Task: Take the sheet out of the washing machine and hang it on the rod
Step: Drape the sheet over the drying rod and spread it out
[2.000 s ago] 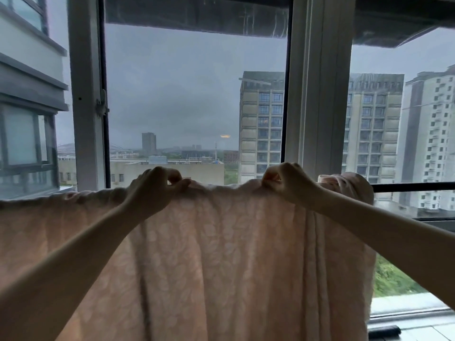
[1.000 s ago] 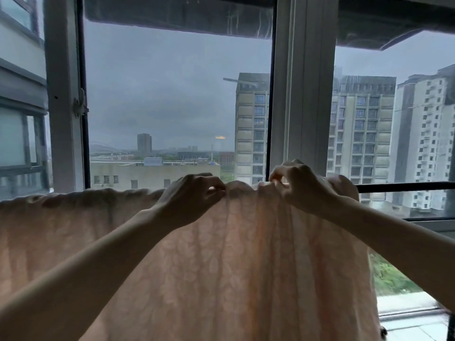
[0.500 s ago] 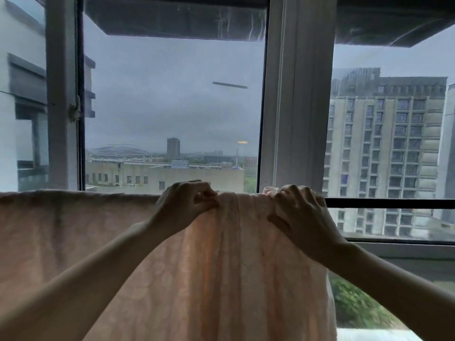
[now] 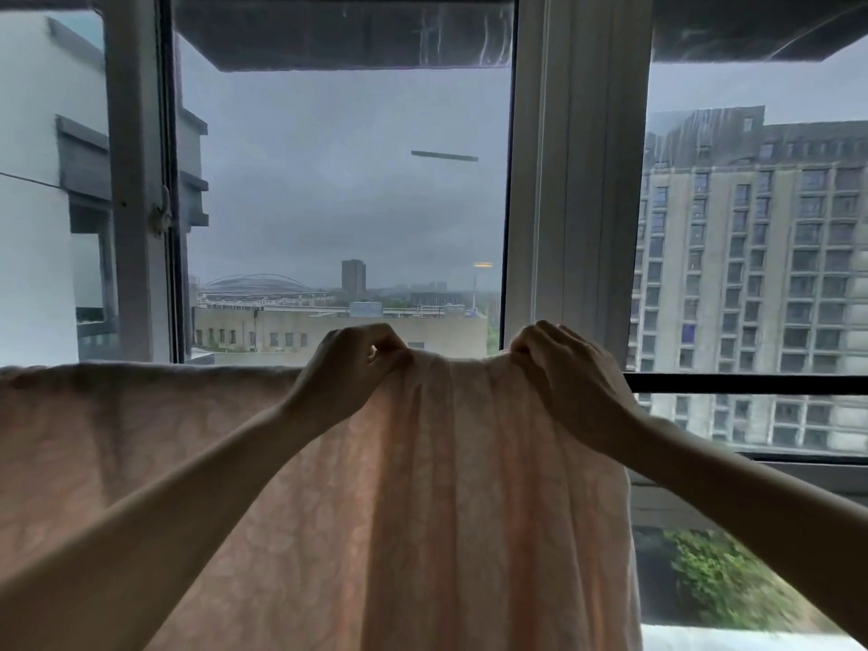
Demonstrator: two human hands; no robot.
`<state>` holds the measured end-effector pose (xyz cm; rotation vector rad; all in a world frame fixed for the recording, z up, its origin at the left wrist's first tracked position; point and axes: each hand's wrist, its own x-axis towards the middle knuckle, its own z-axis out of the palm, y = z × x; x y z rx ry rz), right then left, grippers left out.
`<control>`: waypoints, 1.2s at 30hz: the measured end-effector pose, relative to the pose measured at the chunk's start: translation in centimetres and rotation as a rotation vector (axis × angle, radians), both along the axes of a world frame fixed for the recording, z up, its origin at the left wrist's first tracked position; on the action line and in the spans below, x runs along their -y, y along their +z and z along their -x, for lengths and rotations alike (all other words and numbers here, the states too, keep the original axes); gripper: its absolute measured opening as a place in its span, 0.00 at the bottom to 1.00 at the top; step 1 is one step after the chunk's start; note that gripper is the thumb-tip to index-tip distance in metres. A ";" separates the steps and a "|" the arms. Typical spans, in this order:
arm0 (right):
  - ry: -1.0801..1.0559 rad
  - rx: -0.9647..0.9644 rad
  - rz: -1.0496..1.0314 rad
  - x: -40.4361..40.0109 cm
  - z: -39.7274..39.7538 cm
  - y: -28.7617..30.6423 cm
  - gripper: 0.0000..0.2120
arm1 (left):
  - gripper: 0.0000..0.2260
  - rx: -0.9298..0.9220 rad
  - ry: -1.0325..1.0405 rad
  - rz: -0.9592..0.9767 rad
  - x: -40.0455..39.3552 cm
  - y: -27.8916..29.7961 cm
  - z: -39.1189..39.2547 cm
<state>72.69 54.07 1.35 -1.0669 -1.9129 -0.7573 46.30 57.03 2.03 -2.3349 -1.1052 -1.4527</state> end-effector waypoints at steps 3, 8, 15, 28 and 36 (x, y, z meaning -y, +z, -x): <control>-0.029 -0.070 -0.009 -1.0 -0.6 2.5 0.05 | 0.02 0.103 -0.028 -0.022 -0.6 1.5 -0.8; -0.189 -0.139 0.031 -3.6 -4.1 5.2 0.05 | 0.03 0.118 0.027 0.007 -3.0 3.3 0.1; -0.198 0.044 0.394 -2.0 -6.0 3.7 0.02 | 0.05 -0.137 -0.017 0.213 -3.3 2.6 0.9; -0.013 -0.053 0.483 1.9 -1.7 2.6 0.09 | 0.05 -0.182 -0.160 0.150 -0.7 1.9 -2.8; 0.048 -0.014 0.452 1.1 2.2 2.8 0.04 | 0.05 -0.067 -0.179 0.158 -0.9 1.5 -3.9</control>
